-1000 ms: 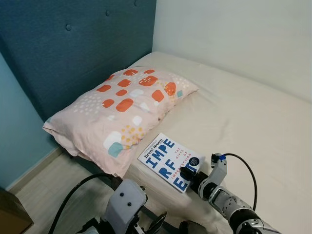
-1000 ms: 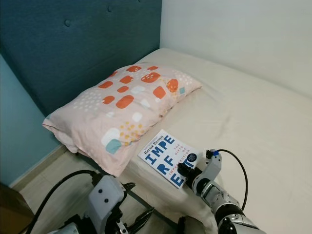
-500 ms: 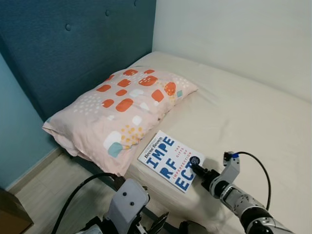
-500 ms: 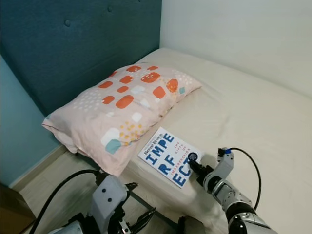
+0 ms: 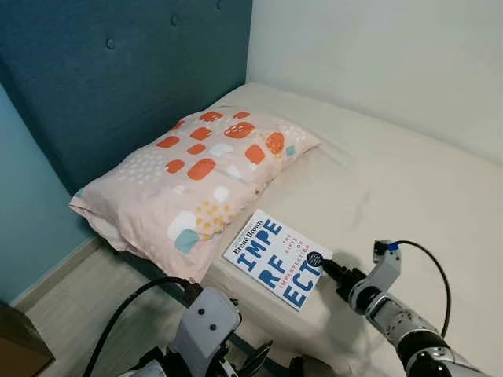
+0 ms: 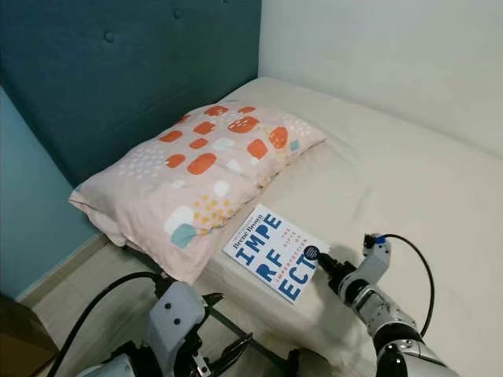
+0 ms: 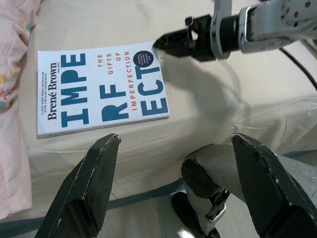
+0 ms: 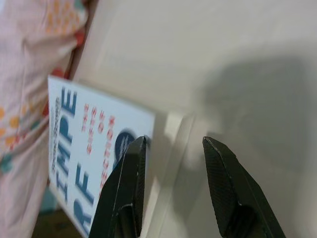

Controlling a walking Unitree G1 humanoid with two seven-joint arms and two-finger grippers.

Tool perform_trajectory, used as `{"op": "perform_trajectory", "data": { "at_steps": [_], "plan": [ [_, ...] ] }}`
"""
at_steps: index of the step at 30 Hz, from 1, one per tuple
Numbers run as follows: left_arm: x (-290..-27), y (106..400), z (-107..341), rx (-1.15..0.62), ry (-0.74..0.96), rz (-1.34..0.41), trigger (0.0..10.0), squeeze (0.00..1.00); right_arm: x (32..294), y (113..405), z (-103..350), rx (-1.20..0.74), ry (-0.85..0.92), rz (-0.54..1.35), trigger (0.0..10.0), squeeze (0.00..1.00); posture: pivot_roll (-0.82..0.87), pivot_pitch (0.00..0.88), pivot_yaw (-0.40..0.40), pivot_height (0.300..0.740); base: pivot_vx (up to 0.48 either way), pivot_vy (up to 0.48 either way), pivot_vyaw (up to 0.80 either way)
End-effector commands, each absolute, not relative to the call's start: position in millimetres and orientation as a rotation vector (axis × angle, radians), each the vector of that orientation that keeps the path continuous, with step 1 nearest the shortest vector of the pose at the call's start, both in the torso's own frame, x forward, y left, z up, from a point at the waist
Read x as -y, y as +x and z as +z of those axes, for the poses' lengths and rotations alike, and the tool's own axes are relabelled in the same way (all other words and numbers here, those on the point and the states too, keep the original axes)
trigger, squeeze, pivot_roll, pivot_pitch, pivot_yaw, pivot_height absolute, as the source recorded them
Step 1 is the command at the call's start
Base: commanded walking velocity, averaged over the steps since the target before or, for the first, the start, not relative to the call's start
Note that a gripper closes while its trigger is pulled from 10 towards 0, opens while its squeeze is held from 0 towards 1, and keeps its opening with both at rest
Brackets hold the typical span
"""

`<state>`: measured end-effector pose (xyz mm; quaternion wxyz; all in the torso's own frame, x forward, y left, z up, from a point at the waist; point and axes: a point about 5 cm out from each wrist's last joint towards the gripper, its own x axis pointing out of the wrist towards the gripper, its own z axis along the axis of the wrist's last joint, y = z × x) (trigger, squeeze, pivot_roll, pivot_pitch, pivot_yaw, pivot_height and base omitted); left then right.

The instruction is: Clean up the room

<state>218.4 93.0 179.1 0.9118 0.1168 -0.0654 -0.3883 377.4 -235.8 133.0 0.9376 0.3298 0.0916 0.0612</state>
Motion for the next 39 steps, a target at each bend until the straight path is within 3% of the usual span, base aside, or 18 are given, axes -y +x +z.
{"op": "perform_trajectory", "data": {
  "at_steps": [1,8,13,16,20,24,33,39],
  "plan": [
    [-93,215,170,0.098,0.239,-0.816,10.0,0.0,245,374,129,-0.186,0.691,0.078,10.0,0.0,0.07,0.41,-0.049,0.597,0.0,0.0,0.0],
    [-96,211,168,0.082,0.245,-0.818,10.0,0.0,267,374,145,-0.145,0.635,0.046,10.0,0.0,0.07,0.406,-0.051,0.597,0.0,0.0,0.0],
    [-97,212,167,0.081,0.248,-0.811,10.0,0.0,268,374,148,-0.135,0.634,0.058,10.0,0.0,0.07,0.403,-0.05,0.597,0.0,0.0,0.0],
    [-100,214,167,0.083,0.249,-0.791,10.0,0.0,255,376,150,-0.146,0.631,0.191,10.0,0.0,0.07,0.401,-0.05,0.597,0.0,0.0,0.0],
    [-103,217,169,0.086,0.256,-0.781,10.0,0.0,216,377,151,-0.206,0.568,0.545,10.0,0.0,0.07,0.402,-0.052,0.597,0.0,0.0,0.0],
    [-104,217,169,0.087,0.256,-0.779,10.0,0.0,207,377,157,-0.194,0.567,0.64,10.0,0.0,0.07,0.4,-0.054,0.597,0.0,0.0,0.0],
    [-104,215,168,0.084,0.252,-0.77,10.0,0.0,191,386,180,-0.089,0.543,0.72,10.0,0.0,0.07,0.406,-0.06,0.597,0.0,0.0,0.0],
    [-107,217,169,0.09,0.256,-0.746,10.0,0.0,196,395,194,0.013,0.49,0.586,10.0,0.0,0.08,0.409,-0.062,0.597,0.0,0.0,0.0]
  ]
}}
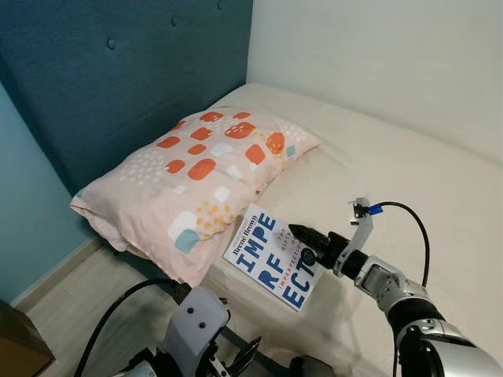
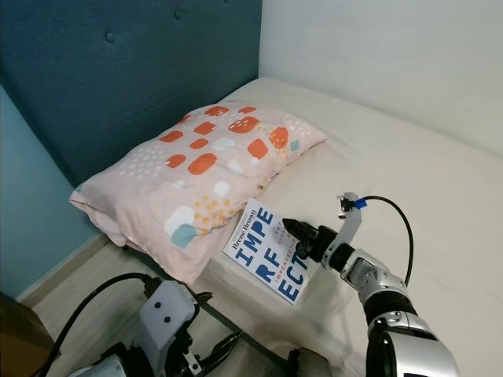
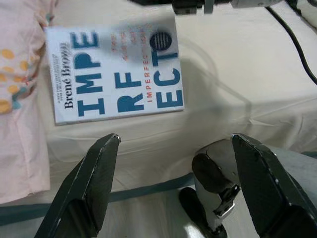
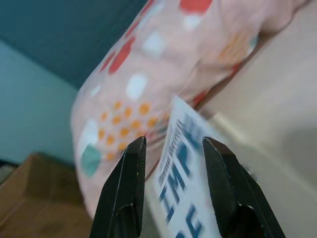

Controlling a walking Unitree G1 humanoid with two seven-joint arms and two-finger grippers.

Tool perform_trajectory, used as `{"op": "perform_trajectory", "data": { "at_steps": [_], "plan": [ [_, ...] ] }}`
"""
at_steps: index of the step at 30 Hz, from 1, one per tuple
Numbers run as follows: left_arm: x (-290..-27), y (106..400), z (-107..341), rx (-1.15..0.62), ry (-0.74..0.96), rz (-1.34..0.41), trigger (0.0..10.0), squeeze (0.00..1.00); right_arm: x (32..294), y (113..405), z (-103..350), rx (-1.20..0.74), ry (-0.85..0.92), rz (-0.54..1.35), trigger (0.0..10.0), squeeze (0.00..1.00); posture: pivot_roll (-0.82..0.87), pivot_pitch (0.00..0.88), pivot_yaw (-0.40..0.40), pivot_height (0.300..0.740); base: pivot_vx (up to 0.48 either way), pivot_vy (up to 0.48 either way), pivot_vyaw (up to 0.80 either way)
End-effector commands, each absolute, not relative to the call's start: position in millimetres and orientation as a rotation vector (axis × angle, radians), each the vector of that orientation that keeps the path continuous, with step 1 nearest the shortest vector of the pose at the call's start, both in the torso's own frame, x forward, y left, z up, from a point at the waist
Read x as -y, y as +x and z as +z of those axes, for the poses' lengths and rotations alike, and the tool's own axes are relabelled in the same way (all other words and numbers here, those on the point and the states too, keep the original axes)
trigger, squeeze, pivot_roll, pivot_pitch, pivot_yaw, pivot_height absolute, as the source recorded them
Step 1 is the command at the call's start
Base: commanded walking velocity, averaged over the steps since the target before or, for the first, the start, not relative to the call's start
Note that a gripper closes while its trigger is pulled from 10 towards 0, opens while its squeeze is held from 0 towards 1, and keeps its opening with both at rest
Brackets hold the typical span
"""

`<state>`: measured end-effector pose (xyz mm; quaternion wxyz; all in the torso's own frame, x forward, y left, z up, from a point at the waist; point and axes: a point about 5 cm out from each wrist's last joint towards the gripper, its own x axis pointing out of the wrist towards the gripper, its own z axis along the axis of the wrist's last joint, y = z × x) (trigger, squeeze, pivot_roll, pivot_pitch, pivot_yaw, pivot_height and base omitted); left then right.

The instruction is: Clean up the room

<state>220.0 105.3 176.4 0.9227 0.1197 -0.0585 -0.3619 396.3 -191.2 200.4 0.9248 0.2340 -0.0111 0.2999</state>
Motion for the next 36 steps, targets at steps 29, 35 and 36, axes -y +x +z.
{"op": "perform_trajectory", "data": {
  "at_steps": [29,35,36],
  "plan": [
    [-108,217,164,0.068,0.281,-0.745,10.0,0.0,185,376,128,-0.451,-0.08,0.656,0.0,0.0,0.06,0.413,-0.067,0.597,0.0,0.0,0.0],
    [-105,217,163,0.067,0.279,-0.763,10.0,0.0,186,371,124,-0.496,-0.082,0.724,0.0,0.0,0.06,0.415,-0.067,0.597,0.0,0.0,0.0],
    [-105,217,163,0.067,0.279,-0.763,10.0,0.0,186,371,124,-0.496,-0.082,0.724,0.0,0.0,0.06,0.415,-0.067,0.597,0.0,0.0,0.0]
  ]
}}
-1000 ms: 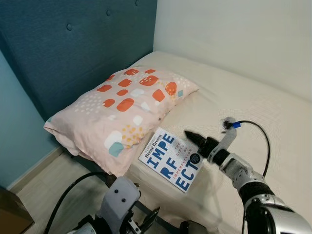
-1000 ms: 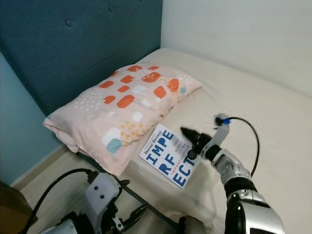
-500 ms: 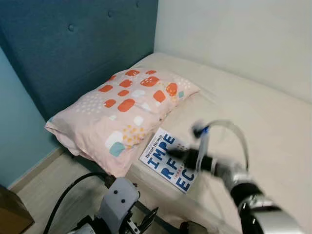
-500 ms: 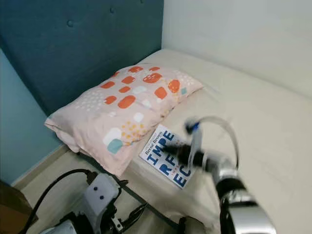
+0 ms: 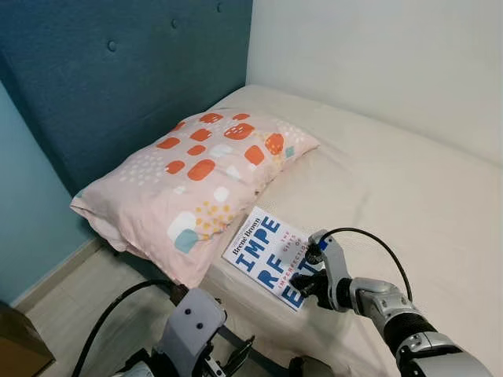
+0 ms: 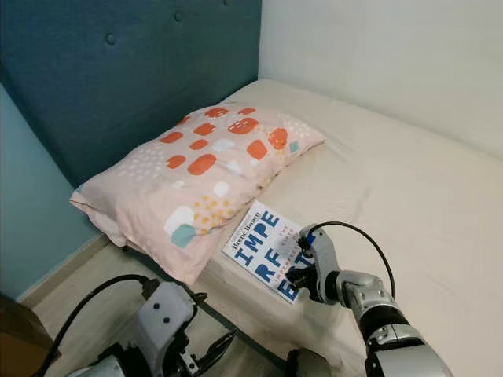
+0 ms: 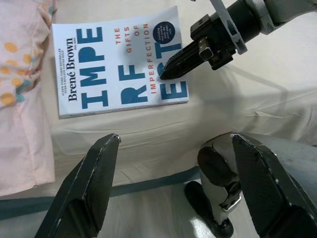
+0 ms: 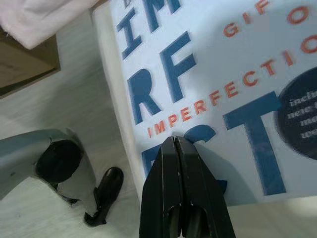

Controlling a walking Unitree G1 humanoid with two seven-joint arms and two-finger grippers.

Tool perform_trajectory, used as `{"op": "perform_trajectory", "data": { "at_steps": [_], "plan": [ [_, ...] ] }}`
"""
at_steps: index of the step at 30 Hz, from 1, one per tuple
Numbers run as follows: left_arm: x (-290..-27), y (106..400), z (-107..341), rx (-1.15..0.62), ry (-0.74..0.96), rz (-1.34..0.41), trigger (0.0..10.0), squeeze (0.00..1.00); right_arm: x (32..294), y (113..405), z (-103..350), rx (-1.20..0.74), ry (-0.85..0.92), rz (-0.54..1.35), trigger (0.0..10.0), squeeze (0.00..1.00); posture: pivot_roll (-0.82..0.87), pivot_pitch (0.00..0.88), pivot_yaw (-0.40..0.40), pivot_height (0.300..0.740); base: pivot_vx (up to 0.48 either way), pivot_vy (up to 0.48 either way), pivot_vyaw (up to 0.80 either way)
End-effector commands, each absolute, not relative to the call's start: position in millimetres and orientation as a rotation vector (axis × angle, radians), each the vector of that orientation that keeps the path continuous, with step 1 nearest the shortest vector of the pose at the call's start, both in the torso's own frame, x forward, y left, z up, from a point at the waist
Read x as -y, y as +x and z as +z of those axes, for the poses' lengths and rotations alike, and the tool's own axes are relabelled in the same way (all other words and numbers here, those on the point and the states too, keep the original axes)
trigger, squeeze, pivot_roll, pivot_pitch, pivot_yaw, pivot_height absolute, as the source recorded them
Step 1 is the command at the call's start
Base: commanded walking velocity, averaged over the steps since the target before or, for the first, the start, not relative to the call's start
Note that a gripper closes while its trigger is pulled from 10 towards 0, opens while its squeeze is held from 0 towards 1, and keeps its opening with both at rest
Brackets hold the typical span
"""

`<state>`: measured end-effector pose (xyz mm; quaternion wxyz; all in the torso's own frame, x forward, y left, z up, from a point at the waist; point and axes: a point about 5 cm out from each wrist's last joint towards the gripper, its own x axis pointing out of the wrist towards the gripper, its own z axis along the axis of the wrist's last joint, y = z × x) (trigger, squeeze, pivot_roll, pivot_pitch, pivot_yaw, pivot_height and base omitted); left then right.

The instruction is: Clean up the room

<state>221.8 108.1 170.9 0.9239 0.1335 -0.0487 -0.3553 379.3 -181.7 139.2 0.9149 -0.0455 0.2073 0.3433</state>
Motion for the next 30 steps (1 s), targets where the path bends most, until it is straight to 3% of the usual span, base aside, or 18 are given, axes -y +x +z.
{"op": "perform_trajectory", "data": {
  "at_steps": [1,19,30],
  "plan": [
    [-105,216,164,0.067,0.28,-0.77,10.0,0.0,184,369,123,-0.505,-0.075,0.76,0.0,0.0,0.06,0.417,-0.067,0.597,0.0,0.0,0.0],
    [-102,213,162,0.058,0.283,-0.789,10.0,0.0,163,359,103,-0.596,-0.044,0.867,0.0,0.0,0.07,0.424,-0.071,0.597,0.0,0.0,0.0],
    [-103,214,162,0.059,0.286,-0.782,10.0,0.0,168,364,104,-0.561,-0.119,0.762,0.0,0.0,0.06,0.421,-0.071,0.597,0.0,0.0,0.0]
  ]
}}
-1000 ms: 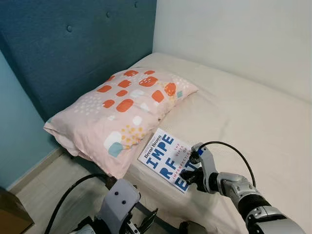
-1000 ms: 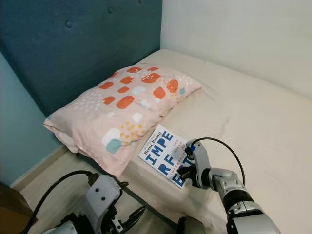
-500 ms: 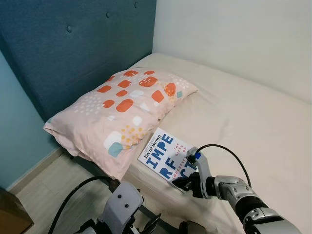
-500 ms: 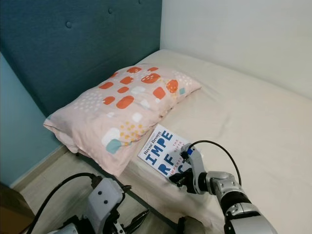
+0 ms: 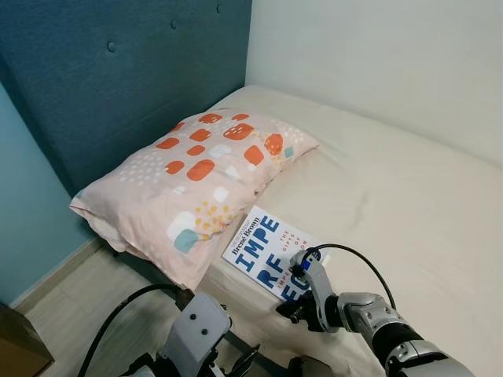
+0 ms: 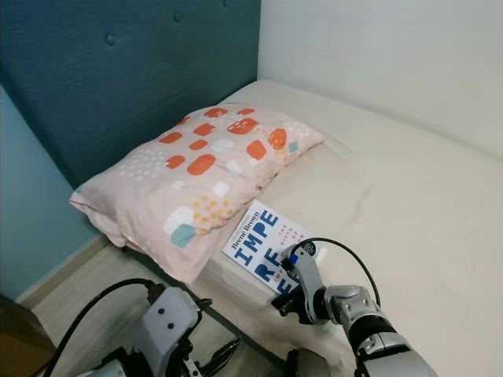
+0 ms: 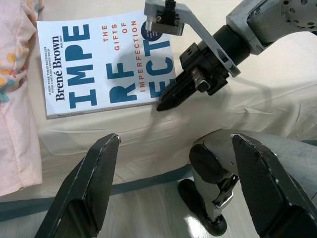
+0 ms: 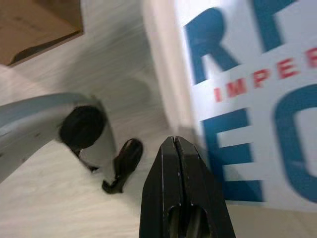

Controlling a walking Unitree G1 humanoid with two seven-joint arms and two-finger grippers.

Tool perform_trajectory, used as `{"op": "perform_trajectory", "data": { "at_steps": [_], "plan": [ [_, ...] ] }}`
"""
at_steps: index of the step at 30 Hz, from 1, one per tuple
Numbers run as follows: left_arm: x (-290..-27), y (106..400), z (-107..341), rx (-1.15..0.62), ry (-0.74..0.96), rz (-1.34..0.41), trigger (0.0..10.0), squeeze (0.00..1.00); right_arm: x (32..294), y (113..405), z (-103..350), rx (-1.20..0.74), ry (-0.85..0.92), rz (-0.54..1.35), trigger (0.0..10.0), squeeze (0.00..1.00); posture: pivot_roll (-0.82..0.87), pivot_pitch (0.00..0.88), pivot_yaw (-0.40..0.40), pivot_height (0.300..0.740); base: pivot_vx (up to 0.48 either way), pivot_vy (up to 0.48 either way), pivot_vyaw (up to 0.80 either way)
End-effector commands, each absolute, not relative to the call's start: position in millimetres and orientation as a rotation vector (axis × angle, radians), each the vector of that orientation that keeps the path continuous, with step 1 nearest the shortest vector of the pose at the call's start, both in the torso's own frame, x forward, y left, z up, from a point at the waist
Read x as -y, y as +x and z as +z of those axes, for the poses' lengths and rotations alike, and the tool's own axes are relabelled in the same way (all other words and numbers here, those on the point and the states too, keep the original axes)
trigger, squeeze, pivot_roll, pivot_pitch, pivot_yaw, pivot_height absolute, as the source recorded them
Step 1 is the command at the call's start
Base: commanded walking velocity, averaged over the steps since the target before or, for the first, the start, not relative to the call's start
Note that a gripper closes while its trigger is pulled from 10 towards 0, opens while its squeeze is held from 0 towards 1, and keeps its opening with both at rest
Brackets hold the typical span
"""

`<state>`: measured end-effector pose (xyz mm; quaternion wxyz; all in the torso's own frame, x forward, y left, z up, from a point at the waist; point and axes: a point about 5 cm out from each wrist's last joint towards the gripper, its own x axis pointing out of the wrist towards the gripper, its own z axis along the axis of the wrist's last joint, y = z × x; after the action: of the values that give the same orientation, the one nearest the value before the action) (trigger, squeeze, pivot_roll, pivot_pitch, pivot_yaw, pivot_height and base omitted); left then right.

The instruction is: Clean up the room

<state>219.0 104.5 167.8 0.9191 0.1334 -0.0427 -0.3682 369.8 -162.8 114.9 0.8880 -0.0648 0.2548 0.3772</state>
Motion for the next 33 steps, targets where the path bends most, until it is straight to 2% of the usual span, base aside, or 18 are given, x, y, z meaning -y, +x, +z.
{"op": "perform_trajectory", "data": {
  "at_steps": [1,18,30,31,32,33],
  "plan": [
    [-103,214,162,0.059,0.286,-0.782,10.0,0.0,168,364,104,-0.561,-0.119,0.762,0.0,0.0,0.06,0.421,-0.071,0.597,0.0,0.0,0.0],
    [-103,214,163,0.063,0.286,-0.787,10.0,0.0,182,371,114,-0.504,-0.088,0.664,0.0,0.0,0.06,0.42,-0.068,0.597,0.0,0.0,0.0],
    [-104,215,163,0.066,0.29,-0.787,10.0,0.0,181,372,121,-0.478,-0.045,0.687,0.0,0.0,0.07,0.406,-0.069,0.597,0.0,0.0,0.0],
    [-104,216,163,0.069,0.291,-0.782,10.0,0.0,179,373,125,-0.458,-0.002,0.717,1.2,0.0,0.07,0.397,-0.071,0.597,0.0,0.0,0.0],
    [-107,219,164,0.077,0.285,-0.76,10.0,0.0,175,376,136,-0.408,0.066,0.76,10.0,0.0,0.06,0.371,-0.077,0.597,0.0,0.0,0.0],
    [-110,224,165,0.084,0.28,-0.733,10.0,0.0,174,379,147,-0.353,0.131,0.79,10.0,0.0,0.06,0.352,-0.08,0.597,0.0,0.0,0.0]
  ]
}}
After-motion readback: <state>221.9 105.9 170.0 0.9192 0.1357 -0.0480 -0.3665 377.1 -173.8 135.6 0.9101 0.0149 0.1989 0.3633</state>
